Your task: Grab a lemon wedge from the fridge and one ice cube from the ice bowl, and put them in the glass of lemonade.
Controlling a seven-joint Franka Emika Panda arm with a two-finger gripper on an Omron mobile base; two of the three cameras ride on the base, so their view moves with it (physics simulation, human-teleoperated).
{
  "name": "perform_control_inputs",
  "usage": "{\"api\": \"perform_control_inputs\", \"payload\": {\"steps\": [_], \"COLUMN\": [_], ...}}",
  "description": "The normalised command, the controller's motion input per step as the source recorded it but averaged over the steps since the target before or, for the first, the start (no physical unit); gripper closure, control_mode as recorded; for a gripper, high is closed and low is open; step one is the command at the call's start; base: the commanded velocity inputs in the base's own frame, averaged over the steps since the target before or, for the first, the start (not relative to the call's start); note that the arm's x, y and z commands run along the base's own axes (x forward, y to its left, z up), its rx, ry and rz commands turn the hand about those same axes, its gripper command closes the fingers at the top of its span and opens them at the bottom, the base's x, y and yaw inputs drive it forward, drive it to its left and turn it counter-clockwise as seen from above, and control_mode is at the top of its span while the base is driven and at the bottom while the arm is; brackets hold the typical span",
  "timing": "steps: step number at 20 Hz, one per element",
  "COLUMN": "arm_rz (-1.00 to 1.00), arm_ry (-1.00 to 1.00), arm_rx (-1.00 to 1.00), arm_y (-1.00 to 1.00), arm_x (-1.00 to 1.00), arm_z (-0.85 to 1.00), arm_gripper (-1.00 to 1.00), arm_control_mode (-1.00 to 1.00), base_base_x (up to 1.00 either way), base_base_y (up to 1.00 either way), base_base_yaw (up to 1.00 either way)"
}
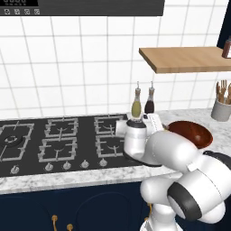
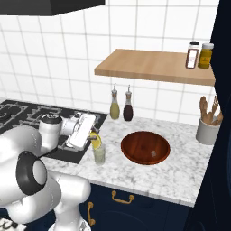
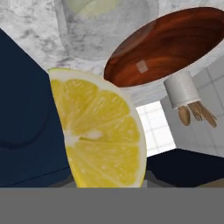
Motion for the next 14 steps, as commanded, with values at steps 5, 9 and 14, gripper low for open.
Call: {"api": "perform_control_inputs", "payload": {"steps": [5,9,14], "arm_rz": [-0.09,-0.07,-0.04], "arm_ry": [0.00,0.00,0.00], "arm_rx": [-0.03,-0.04,-0.01], "arm_y": [0.15,0.11,0.00], "arm_x": [0.00,0.00,0.05], "arm_z": [-0.13,-0.17,0.01], "arm_gripper": [1.00,1.00,1.00], "arm_control_mode": [-1.00,-1.00,-1.00], "base_base_x": [0.00,0.00,0.00], "base_base_y": [0.00,0.00,0.00], "base_base_yaw": [0.00,0.00,0.00]}}
